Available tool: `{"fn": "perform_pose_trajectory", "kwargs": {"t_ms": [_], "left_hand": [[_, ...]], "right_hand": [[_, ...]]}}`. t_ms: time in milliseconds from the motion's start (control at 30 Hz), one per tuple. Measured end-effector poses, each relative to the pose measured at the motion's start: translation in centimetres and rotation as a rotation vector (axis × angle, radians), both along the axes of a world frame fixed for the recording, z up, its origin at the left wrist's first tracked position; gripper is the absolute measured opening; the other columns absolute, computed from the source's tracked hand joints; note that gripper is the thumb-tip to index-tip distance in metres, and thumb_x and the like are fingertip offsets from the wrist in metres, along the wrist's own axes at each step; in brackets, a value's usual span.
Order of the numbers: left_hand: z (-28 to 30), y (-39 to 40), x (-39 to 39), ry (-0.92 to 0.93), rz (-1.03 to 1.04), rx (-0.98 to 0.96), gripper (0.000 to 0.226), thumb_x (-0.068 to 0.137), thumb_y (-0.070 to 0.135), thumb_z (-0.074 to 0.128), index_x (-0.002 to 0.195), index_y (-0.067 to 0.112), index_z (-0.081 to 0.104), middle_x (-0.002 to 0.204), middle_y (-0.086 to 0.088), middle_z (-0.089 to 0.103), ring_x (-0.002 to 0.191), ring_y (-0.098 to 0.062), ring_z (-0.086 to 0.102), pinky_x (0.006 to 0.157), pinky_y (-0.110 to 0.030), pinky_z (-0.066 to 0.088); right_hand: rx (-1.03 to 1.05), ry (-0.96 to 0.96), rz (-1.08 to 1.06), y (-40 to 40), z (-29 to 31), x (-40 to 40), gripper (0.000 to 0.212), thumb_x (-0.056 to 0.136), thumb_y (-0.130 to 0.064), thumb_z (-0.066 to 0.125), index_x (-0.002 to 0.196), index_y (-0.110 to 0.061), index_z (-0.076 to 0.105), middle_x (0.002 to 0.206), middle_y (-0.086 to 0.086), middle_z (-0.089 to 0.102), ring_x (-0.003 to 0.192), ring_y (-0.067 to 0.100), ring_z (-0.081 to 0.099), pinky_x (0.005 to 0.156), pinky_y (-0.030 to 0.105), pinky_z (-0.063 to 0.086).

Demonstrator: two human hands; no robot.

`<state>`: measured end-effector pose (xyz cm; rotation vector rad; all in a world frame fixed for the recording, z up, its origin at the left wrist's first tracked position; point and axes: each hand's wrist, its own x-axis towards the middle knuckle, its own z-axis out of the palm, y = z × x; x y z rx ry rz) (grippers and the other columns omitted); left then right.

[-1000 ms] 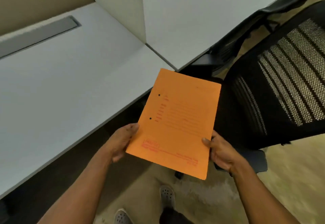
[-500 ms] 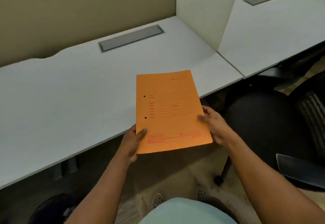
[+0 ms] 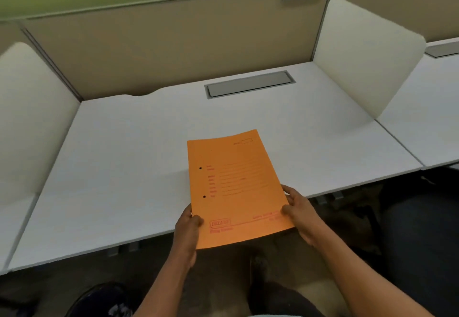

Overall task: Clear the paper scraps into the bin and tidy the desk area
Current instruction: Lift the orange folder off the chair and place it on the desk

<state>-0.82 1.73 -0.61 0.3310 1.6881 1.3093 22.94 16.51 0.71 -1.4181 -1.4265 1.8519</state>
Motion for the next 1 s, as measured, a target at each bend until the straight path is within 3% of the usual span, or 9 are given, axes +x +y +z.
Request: {"fn": "perform_pose_trajectory", "kwargs": {"t_ms": [133,267,367,567,733,800,900,1000], "left_hand": [[-0.9,2.1,-3.2,0.106,0.035,-0.047,0.046,0.095,0.003,0.046,0.116,0.042,0.055,0.104,0.005,0.071,0.088,-0.019,0.072,0.076,-0.047,0.06],[-1.5,5.4,-7.1,0.187,0.064,-0.096,0.049,0.096,0.003,0.046,0.123,0.044,0.049,0.106,0.015,0.067,0.09,-0.008,0.069,0.064,-0.025,0.057],[-1.5,8.4,-10.7,0.225,0.11,-0.135,0.05,0.096,0.005,0.044,0.118,0.05,0.048,0.101,0.02,0.067,0.086,-0.002,0.068,0.055,-0.014,0.051],[-1.8,15.3,-18.6,0.236,0.21,-0.242,0.05,0.095,0.001,0.045,0.13,0.037,0.05,0.111,0.004,0.068,0.095,-0.013,0.065,0.064,-0.025,0.049],[-2.9,22.0,-25.1,0.258,0.262,-0.29,0.049,0.095,0.0,0.045,0.13,0.032,0.052,0.111,0.0,0.068,0.094,-0.016,0.065,0.064,-0.028,0.048],[-3.4,24.7,-27.5,0.275,0.272,-0.296,0.049,0.094,0.0,0.045,0.127,0.034,0.054,0.106,0.004,0.069,0.09,-0.012,0.065,0.06,-0.025,0.048],[-4.5,28.4,-30.9,0.301,0.276,-0.316,0.05,0.091,-0.002,0.045,0.121,0.036,0.056,0.097,0.011,0.069,0.084,-0.006,0.065,0.056,-0.022,0.047],[-5.7,31.5,-33.8,0.324,0.268,-0.342,0.044,0.092,-0.001,0.046,0.122,0.029,0.057,0.099,0.003,0.068,0.083,-0.011,0.064,0.06,-0.024,0.046]], "right_hand": [[0.153,-0.145,0.116,3.0,-0.6,-4.7,0.059,0.087,-0.004,0.048,0.132,-0.041,0.042,0.112,-0.018,0.058,0.088,0.006,0.064,0.06,0.018,0.053],[0.273,-0.272,0.237,7.0,-1.7,-9.9,0.061,0.087,-0.009,0.046,0.141,-0.036,0.035,0.121,-0.015,0.053,0.098,0.014,0.06,0.077,0.03,0.048],[0.318,-0.279,0.295,10.3,-2.2,-14.0,0.063,0.086,-0.009,0.047,0.143,-0.034,0.033,0.118,-0.015,0.051,0.099,0.015,0.058,0.08,0.032,0.047],[0.303,-0.265,0.408,17.9,-3.0,-21.7,0.071,0.085,-0.009,0.054,0.147,-0.028,0.026,0.13,-0.008,0.051,0.105,0.016,0.057,0.082,0.029,0.047],[0.306,-0.226,0.485,25.0,-3.5,-28.1,0.066,0.087,-0.013,0.057,0.141,-0.037,0.027,0.13,-0.01,0.051,0.098,0.01,0.055,0.081,0.027,0.046],[0.309,-0.233,0.504,27.8,-4.1,-30.5,0.06,0.087,-0.015,0.059,0.136,-0.035,0.031,0.134,-0.004,0.052,0.102,0.014,0.056,0.085,0.03,0.048],[0.271,-0.274,0.517,31.6,-5.1,-34.0,0.077,0.086,-0.019,0.062,0.151,-0.021,0.02,0.142,0.002,0.048,0.118,0.023,0.054,0.097,0.04,0.046],[0.246,-0.277,0.511,34.3,-6.4,-36.6,0.078,0.087,-0.021,0.063,0.151,-0.022,0.019,0.142,0.004,0.048,0.122,0.025,0.051,0.101,0.043,0.044]]}}
